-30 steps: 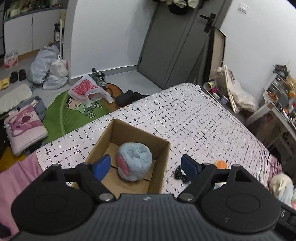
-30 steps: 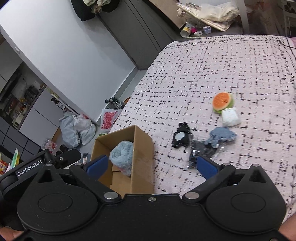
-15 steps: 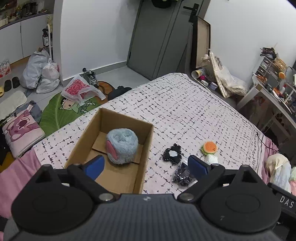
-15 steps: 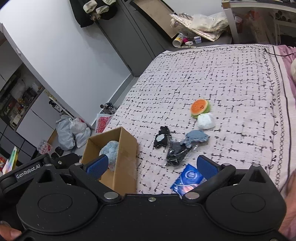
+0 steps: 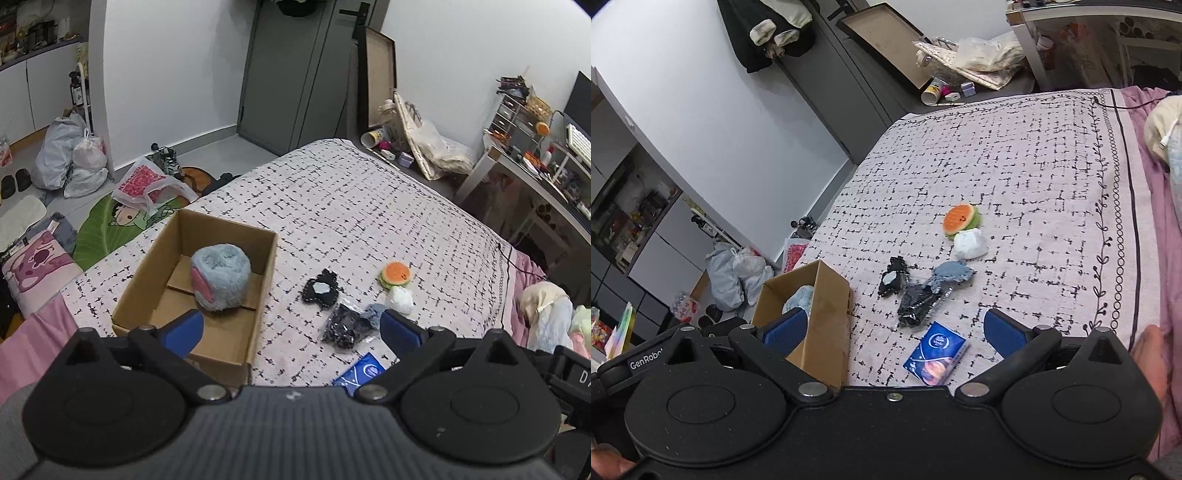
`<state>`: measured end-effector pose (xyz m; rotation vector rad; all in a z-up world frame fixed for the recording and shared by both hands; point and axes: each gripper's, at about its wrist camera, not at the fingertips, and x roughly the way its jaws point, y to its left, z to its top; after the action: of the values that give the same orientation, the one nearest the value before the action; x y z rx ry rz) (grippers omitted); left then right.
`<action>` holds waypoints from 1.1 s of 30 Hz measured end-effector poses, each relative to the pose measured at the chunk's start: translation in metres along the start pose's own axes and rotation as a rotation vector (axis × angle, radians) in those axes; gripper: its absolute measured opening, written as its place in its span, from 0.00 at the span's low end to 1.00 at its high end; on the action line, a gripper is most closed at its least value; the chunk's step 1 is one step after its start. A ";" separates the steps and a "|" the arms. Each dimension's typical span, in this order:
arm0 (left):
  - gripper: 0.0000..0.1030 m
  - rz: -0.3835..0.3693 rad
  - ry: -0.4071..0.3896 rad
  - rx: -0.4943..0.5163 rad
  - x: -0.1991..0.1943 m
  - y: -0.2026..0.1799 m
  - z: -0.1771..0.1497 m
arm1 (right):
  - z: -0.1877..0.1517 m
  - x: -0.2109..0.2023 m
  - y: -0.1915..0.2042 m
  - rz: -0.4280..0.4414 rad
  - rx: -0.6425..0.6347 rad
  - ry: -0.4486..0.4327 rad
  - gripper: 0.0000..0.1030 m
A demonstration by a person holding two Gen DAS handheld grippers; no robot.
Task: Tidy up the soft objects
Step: 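Grasp the blue Vinda tissue pack with the right tool while the left tool moves to the black bag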
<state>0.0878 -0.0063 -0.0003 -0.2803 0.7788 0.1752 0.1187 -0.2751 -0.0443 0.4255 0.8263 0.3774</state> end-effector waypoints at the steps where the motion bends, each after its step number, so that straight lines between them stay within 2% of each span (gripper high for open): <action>1: 0.98 -0.001 0.001 0.005 0.000 -0.002 -0.002 | -0.001 -0.001 -0.002 -0.001 0.005 0.000 1.00; 15: 0.98 -0.031 0.069 -0.001 0.014 -0.019 -0.017 | -0.012 0.013 -0.040 -0.010 0.145 0.052 1.00; 19: 0.98 -0.035 0.066 0.022 0.020 -0.024 -0.017 | -0.014 0.020 -0.050 -0.025 0.210 0.039 1.00; 24: 0.98 -0.047 0.058 0.010 0.031 -0.028 -0.012 | -0.013 0.037 -0.053 -0.010 0.297 0.055 1.00; 30: 0.97 -0.080 0.060 0.013 0.047 -0.030 -0.007 | -0.022 0.065 -0.059 -0.011 0.305 0.072 0.99; 33: 0.97 -0.090 0.074 0.005 0.057 -0.027 -0.006 | -0.030 0.087 -0.068 -0.007 0.340 0.118 0.90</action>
<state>0.1310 -0.0311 -0.0404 -0.3183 0.8382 0.0785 0.1606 -0.2849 -0.1503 0.7213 1.0114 0.2569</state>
